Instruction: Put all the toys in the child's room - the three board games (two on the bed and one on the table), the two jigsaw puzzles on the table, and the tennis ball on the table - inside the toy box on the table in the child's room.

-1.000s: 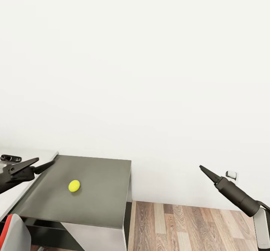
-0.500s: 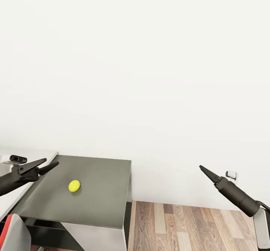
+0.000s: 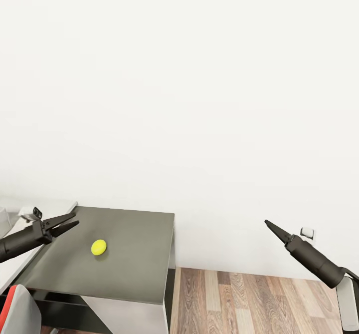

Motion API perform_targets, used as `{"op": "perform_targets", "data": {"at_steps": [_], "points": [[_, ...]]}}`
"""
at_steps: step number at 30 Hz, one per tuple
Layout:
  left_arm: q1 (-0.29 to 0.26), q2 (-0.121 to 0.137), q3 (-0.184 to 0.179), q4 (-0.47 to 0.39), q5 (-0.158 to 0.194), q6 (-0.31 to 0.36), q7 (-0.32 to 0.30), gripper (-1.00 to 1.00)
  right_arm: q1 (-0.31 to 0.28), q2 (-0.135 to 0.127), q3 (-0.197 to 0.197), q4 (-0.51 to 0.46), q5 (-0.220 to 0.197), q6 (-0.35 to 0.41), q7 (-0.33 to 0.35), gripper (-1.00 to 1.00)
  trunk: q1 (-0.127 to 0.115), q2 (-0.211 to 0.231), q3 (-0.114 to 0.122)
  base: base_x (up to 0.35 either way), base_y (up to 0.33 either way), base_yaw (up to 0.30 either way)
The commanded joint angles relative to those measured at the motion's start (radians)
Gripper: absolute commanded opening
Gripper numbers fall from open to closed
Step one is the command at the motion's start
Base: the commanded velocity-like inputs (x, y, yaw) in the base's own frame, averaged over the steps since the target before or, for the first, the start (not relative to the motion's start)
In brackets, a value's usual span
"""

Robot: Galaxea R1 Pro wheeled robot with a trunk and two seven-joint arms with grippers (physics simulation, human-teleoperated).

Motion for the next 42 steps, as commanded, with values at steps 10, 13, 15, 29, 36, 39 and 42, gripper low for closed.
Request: {"op": "perform_targets", "data": {"at_steps": [10,13,15,29,36,39,42], "points": [[-0.002,0.000,0.000,0.000,-0.005,0.003,0.005,1.00,-0.001,0.001,0.000,-0.001,-0.003,0.007,-0.002,1.00,0.001,-0.002,-0.002,0.000,0.000,0.000],[-0.004,0.000,0.000,0.000,-0.007,0.003,0.022,1.00,-0.001,0.001,0.001,-0.001,-0.003,0.007,-0.002,1.00,0.001,-0.002,-0.002,0.000,0.000,0.000],[-0.005,-0.002,0.000,0.000,-0.007,0.003,0.064,1.00,-0.001,0.001,0.001,-0.001,-0.003,0.007,-0.002,1.00,0.001,-0.002,-0.002,0.000,0.000,0.000],[-0.040,-0.120,-0.001,-0.021,-0.007,-0.005,0.542,1.00,-0.001,0.002,0.001,-0.002,-0.003,0.005,-0.004,1.00,0.001,-0.002,-0.002,0.000,0.000,0.000],[-0.078,-0.227,-0.003,-0.027,-0.008,-0.006,0.814,1.00,-0.001,0.002,0.001,-0.002,-0.002,0.005,-0.005,1.00,0.001,-0.002,-0.002,0.000,0.000,0.000],[-0.082,-0.262,-0.005,-0.029,-0.013,-0.007,0.901,1.00,-0.001,0.002,0.001,-0.002,-0.003,0.005,-0.012,1.00,0.001,-0.002,-0.002,0.000,0.000,0.000],[-0.086,-0.296,-0.005,-0.029,-0.051,-0.015,0.974,1.00,-0.001,0.002,0.001,-0.002,-0.003,0.005,-0.021,1.00,0.001,-0.002,-0.002,0.000,0.000,0.000]]}}
